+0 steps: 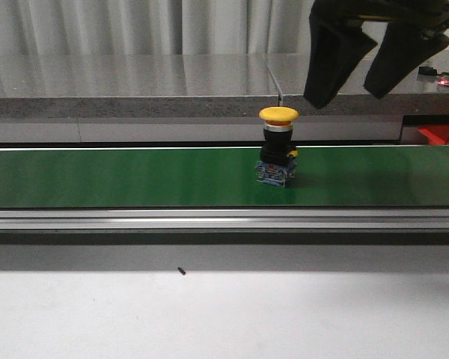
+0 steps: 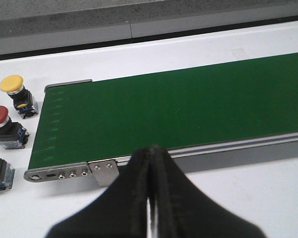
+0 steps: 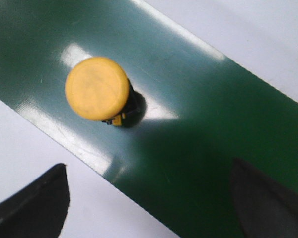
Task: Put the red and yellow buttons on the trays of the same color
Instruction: 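Lower the right gripper onto the yellow button on the belt and grasp it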
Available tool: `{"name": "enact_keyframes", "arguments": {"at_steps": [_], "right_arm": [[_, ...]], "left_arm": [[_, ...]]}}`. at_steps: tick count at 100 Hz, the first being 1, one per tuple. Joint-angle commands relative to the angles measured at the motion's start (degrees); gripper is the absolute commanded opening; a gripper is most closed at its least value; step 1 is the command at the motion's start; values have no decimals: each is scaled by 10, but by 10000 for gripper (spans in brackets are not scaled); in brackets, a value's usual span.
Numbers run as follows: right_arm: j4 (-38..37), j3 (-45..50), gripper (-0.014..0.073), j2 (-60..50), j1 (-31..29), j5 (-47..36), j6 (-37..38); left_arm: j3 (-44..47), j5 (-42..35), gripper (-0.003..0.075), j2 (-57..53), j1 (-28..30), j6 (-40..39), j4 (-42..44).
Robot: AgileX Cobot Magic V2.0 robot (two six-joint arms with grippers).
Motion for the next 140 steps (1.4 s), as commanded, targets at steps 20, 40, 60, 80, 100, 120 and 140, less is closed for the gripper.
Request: {"name": "enact_keyframes", "arguments": {"at_steps": [20, 40, 60, 80, 100, 120, 140], "right_arm": [[39, -14, 647, 15, 3, -55, -9], [42, -14, 647, 33, 5, -67, -9], [45, -14, 647, 39, 5, -93, -9], [45, -14, 598, 39, 5, -96, -9], [45, -14, 384, 39, 5, -78, -8], [45, -14, 212, 39, 1, -41, 0], [45, -18, 192, 36, -2, -26, 1]], "left_arm": [[-15, -41, -20, 2, -3, 0, -8], [-15, -41, -20, 2, -3, 0, -8], [-15, -41, -20, 2, -3, 0, -8], [-15, -41, -20, 2, -3, 0, -8], [-15, -41, -20, 2, -3, 0, -8], [-15, -41, -20, 2, -3, 0, -8], [-15, -41, -20, 2, -3, 0, -8]]}}
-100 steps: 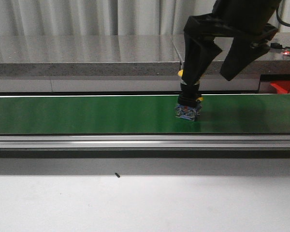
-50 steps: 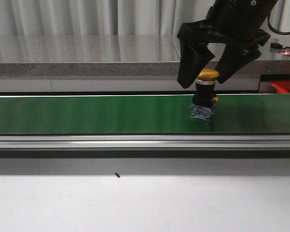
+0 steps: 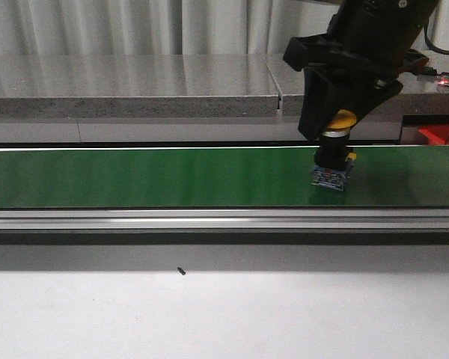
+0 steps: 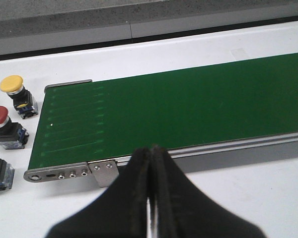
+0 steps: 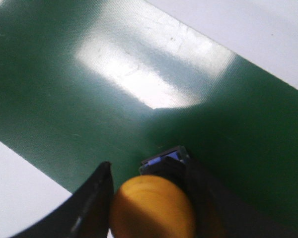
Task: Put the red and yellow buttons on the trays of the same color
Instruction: 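Lower the right gripper onto the yellow button on the belt and grasp it, then carry the yellow button into the yellow tray and open the right gripper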
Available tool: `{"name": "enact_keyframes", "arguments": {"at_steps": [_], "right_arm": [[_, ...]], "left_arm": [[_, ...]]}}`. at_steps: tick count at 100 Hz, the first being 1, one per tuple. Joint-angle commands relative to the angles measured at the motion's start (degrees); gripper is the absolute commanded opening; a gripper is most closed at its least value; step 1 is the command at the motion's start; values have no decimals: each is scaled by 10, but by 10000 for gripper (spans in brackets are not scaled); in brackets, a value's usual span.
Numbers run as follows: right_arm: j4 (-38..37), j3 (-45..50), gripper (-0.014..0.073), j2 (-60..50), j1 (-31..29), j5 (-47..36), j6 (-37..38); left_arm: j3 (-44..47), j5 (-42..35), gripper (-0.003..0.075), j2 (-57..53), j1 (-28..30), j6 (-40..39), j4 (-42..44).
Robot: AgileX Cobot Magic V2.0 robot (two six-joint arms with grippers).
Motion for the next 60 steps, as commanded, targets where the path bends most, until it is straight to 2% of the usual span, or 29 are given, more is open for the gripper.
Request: {"name": "enact_keyframes", "arguments": {"at_steps": [1, 16, 28, 42, 60], "right_arm": [[9, -20, 192, -26, -1, 11, 1], [9, -44, 192, -43, -14, 40, 1], [9, -67, 192, -69, -55, 66, 1], [9, -74, 192, -98, -138, 102, 1], [14, -74, 192, -111, -278, 109, 1]], "left_arm": [[-15, -41, -20, 2, -3, 0, -8], [-15, -41, -20, 2, -3, 0, -8], [-15, -41, -20, 2, -3, 0, -8], [-15, -41, -20, 2, -3, 0, -8], [-15, -41, -20, 2, -3, 0, -8]]}}
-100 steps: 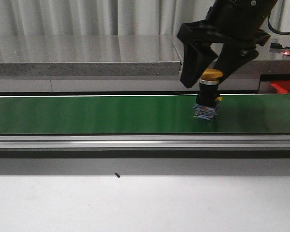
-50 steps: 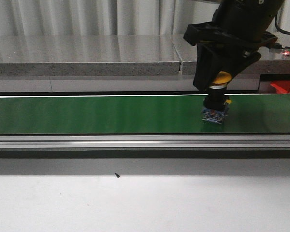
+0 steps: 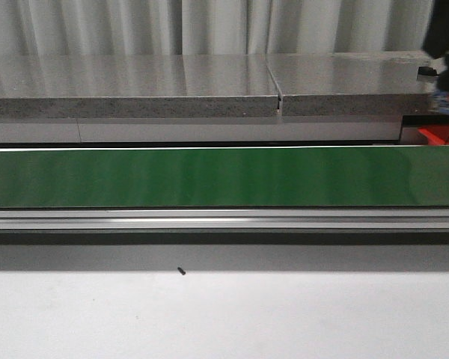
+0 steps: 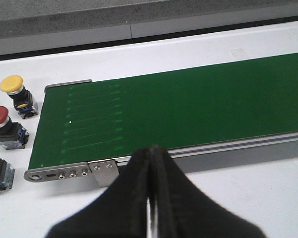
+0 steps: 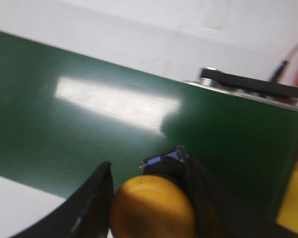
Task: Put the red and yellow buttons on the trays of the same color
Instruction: 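Carry the yellow button into the yellow tray and open the right gripper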
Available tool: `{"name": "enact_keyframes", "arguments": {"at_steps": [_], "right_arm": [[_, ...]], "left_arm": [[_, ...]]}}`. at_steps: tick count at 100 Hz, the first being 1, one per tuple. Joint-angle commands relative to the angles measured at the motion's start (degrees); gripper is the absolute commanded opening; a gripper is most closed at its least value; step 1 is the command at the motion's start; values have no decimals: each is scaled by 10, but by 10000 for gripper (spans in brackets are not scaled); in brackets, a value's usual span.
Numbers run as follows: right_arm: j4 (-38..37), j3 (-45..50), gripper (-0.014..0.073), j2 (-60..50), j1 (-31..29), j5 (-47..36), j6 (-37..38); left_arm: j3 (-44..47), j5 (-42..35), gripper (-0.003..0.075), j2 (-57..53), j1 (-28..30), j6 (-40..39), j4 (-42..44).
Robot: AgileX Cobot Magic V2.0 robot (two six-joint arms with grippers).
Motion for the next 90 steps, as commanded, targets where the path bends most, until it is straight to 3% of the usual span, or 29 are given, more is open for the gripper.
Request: {"name": "enact_keyframes", "arguments": {"at_steps": [1, 18, 36, 60, 90], "right_arm": [[11, -19, 192, -27, -69, -11, -1], [14, -17, 192, -13, -189, -12, -1], [39, -17, 192, 17, -266, -21, -1], [56, -5, 192, 80, -283, -17, -5], [66, 60, 192, 101, -283, -85, -17]], "left_arm": [[-15, -41, -20, 2, -3, 0, -8], [-15, -41, -20, 2, -3, 0, -8], [-15, -41, -20, 2, -3, 0, -8], [-15, -41, -20, 2, -3, 0, -8], [-15, -41, -20, 2, -3, 0, -8]]}}
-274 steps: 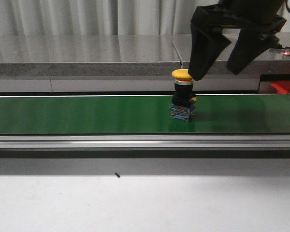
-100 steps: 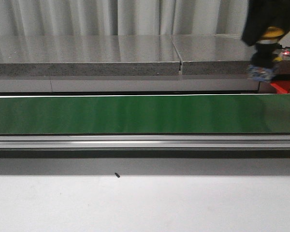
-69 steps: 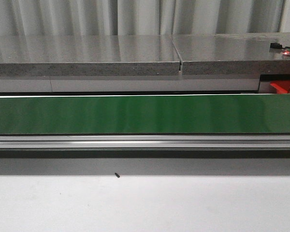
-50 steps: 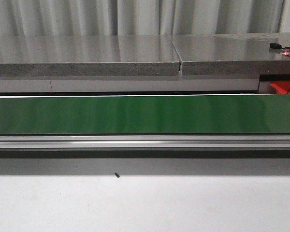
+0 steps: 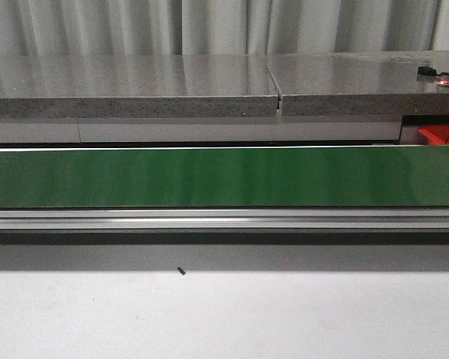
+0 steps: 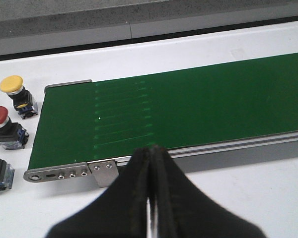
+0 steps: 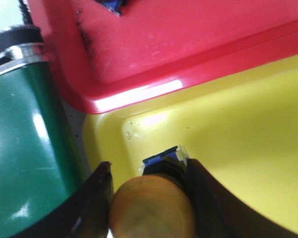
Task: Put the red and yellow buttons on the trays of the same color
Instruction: 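Carry the yellow button into the yellow tray and open the right gripper, then lift the right gripper away from the yellow tray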
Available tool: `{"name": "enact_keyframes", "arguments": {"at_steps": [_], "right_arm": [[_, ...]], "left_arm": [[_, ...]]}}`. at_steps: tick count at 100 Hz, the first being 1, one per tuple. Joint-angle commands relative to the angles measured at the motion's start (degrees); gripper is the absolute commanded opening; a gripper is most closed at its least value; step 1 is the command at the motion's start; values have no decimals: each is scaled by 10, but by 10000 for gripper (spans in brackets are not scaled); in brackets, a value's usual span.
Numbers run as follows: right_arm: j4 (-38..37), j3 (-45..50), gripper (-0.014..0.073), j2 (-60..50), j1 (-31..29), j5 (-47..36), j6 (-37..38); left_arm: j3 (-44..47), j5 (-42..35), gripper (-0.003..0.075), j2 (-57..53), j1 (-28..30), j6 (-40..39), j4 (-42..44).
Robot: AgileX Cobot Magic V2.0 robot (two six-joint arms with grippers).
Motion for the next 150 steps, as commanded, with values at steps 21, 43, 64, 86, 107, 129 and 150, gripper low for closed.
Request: {"name": "enact_keyframes", "arguments": {"at_steps": [21, 43, 64, 86, 107, 129, 150], "right_arm": [[48, 27, 192, -22, -3, -68, -36], [58, 28, 192, -4, -3, -69, -42], [67, 28, 192, 9, -3, -69, -51], [67, 28, 221, 15, -3, -53, -51], [67, 27, 437, 15, -3, -47, -56], [67, 26, 551, 1, -3, -59, -56], [80, 26, 551, -59, -1, -77, -56]], "left_arm": [[-15, -41, -20, 2, -3, 0, -8], [-15, -41, -20, 2, -3, 0, -8], [-15, -41, -20, 2, -3, 0, -8], [-15, -41, -20, 2, -3, 0, -8], [-15, -41, -20, 2, -3, 0, -8], [-15, -41, -20, 2, -3, 0, -8], [-15, -41, -20, 2, -3, 0, -8]]}}
